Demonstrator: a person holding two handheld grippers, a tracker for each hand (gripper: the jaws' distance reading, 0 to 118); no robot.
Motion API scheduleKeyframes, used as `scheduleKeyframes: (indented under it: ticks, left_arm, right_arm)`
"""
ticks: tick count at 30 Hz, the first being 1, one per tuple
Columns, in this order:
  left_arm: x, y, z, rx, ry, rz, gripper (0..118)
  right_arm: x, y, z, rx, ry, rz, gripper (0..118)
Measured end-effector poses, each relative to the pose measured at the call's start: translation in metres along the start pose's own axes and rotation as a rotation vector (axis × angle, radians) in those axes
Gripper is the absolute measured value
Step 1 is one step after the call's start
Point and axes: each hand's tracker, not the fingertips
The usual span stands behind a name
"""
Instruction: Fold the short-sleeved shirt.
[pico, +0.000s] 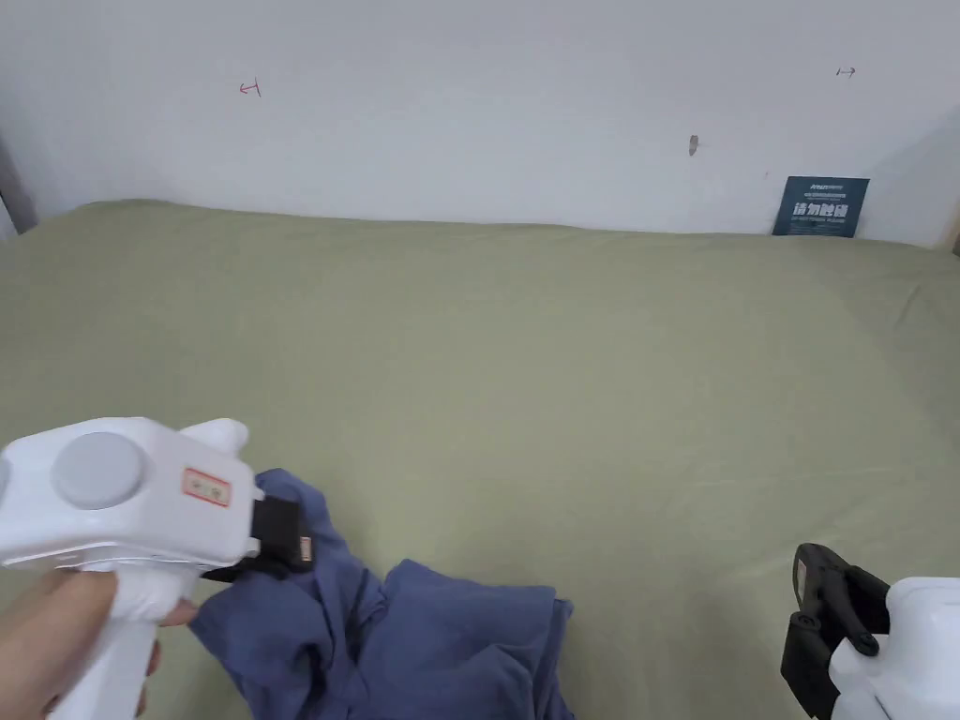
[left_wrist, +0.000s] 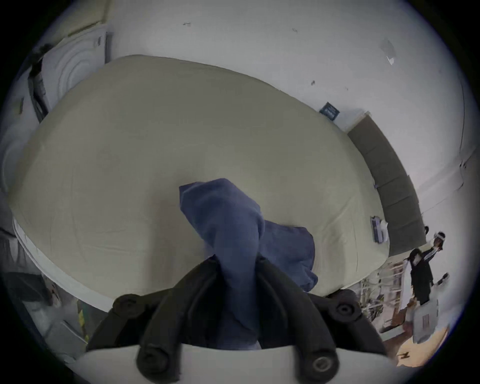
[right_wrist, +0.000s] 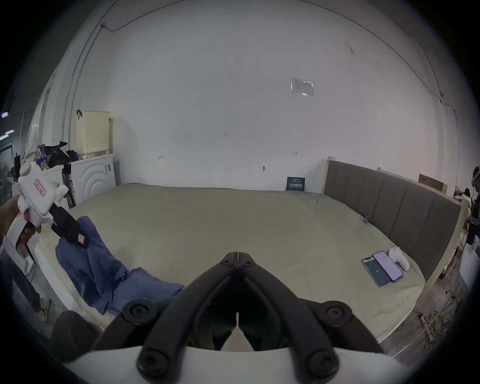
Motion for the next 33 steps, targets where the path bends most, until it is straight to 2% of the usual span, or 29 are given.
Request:
scheduleKeyframes:
  ticks: [7,11,12,13,14,15,16,19,20,21,22,23,25,27,30,33]
  left_arm:
    - [0.081,-0.007,-0.066,-0.106,0.034,-0.13,13]
    - [0.118,-0.024,-0.115,-0.152,0.062,-0.2,16]
    - [0.122,-0.028,-0.123,-0.148,0.04,-0.195,33]
    - [0.122,-0.03,-0.13,-0.144,-0.056,-0.189,82]
    - [0.12,-0.03,-0.135,-0.155,-0.127,-0.175,115]
    - [0.119,-0.03,-0.136,-0.156,-0.15,-0.144,118]
    - [0.116,-0.029,-0.123,-0.099,-0.135,-0.116,114]
    - [0.097,-0.021,-0.103,-0.065,-0.15,-0.099,112]
    - [0.09,-0.02,-0.095,-0.045,-0.162,-0.072,107]
    - [0.08,-0.02,-0.086,-0.024,-0.191,-0.042,92]
    - [0.07,-0.021,-0.08,0.0,-0.227,-0.017,43]
    - [0.067,-0.024,-0.08,0.006,-0.271,0.006,0]
    - [0.056,-0.033,-0.093,-0.016,-0.328,0.05,0]
    - [0.052,-0.047,-0.116,-0.115,-0.371,0.049,0]
    - [0.045,-0.08,-0.162,-0.212,-0.51,0.117,0]
    - [0.043,-0.098,-0.192,-0.193,-0.449,0.116,0]
  right_arm:
    - [0.003,0.019,0.002,0.121,-0.059,0.028,1]
    - [0.006,0.026,0.001,0.146,-0.057,0.032,1]
    - [0.007,0.027,0.0,0.147,-0.056,0.031,1]
    - [0.008,0.027,-0.001,0.145,-0.057,0.03,1]
    - [0.009,0.026,-0.001,0.144,-0.058,0.027,1]
    - [0.011,0.025,-0.001,0.142,-0.062,0.02,1]
    - [0.013,0.024,-0.001,0.136,-0.065,0.011,1]
    - [0.017,0.019,-0.001,0.123,-0.069,-0.006,1]
    - [0.018,0.018,-0.001,0.117,-0.07,-0.009,1]
    - [0.018,0.016,-0.003,0.11,-0.073,-0.014,1]
    - [0.018,0.015,-0.004,0.103,-0.072,-0.022,1]
    - [0.018,0.013,-0.006,0.096,-0.068,-0.03,1]
    - [0.016,0.011,-0.009,0.077,-0.061,-0.038,1]
    - [0.013,0.007,-0.01,0.061,-0.051,-0.044,1]
    - [0.009,0.0,-0.01,0.015,-0.016,-0.06,1]
    - [0.01,-0.01,-0.016,-0.079,0.051,-0.133,1]
